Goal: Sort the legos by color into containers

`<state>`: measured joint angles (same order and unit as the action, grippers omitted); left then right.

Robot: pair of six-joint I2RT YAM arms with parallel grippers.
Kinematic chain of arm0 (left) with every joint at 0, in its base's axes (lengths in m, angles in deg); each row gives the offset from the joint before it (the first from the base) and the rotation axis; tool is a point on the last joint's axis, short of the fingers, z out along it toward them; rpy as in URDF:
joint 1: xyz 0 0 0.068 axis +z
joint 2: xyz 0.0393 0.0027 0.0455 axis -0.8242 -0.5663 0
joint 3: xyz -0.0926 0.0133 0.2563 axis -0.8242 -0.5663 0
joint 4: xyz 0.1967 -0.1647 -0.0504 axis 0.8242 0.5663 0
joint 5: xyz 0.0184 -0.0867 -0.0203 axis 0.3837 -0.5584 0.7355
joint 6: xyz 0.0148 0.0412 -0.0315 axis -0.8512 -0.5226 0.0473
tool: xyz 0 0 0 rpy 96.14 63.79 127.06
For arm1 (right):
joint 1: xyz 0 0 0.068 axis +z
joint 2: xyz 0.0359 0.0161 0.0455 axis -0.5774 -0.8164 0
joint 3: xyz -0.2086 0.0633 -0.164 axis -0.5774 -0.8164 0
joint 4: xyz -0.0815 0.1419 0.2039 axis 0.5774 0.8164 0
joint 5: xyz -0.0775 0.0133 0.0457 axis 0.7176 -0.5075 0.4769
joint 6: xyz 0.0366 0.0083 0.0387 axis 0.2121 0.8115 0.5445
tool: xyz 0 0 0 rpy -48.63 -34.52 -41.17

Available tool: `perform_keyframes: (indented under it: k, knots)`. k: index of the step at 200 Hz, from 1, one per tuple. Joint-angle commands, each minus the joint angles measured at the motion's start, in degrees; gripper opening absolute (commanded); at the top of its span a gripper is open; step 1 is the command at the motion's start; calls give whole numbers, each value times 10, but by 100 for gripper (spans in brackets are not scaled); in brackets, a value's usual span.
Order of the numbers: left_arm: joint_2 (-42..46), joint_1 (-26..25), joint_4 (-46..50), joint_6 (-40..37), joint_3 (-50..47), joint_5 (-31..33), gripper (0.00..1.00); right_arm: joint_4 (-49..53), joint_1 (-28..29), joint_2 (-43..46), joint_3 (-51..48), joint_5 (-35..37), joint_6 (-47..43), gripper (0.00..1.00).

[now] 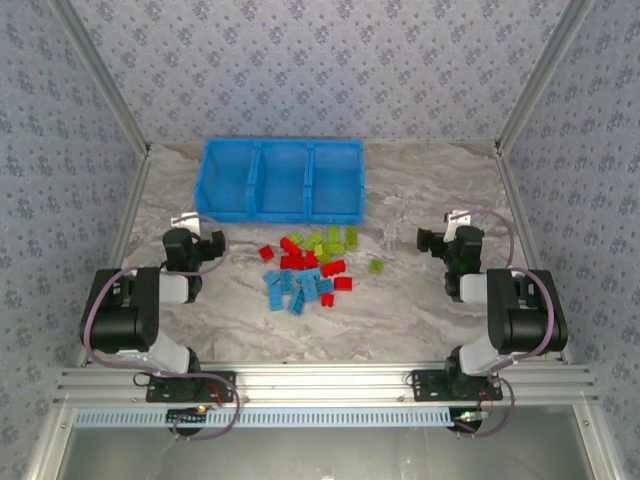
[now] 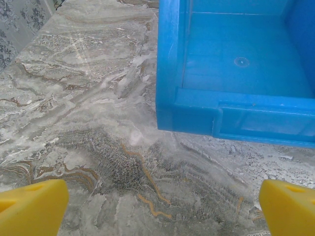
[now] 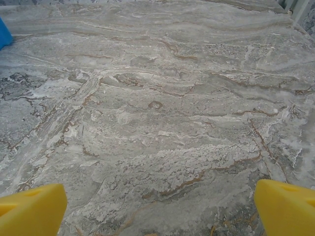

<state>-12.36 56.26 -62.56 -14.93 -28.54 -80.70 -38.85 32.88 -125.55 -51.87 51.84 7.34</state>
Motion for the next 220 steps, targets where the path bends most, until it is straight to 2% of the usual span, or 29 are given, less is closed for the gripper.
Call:
perform_keyframes:
  k: [1,19,42,54,70,82,101,134,161,182,201,210,220]
  knots:
    - [6,0,-16,5,12,-9,99,50,-1,39,24,16,2,100]
    - [6,1,-18,5,11,-9,99,229,-3,115,87,25,38,100]
    - [15,-2,-13,2,11,-8,99,388,4,203,136,34,101,100]
    - [43,-10,5,-2,9,13,99,485,10,238,170,29,156,100]
    - [107,-29,106,3,28,47,99,626,26,261,227,-3,211,100]
    - [152,-42,213,41,61,74,99,713,50,266,265,-24,237,100]
    - [213,-76,350,92,104,89,99,809,119,266,305,-30,265,100]
    - [295,-170,572,212,175,86,99,873,251,245,337,-39,319,100]
    - [285,-258,704,316,233,33,99,888,336,207,367,-42,358,100]
    - [230,-320,764,356,270,-10,99,885,399,166,390,-29,391,100]
    - [175,-353,794,381,287,-1,97,878,443,132,409,-12,401,100]
    - [157,-355,789,397,284,5,94,879,459,117,417,0,403,100]
    - [139,-353,781,412,281,13,84,883,471,102,425,14,405,100]
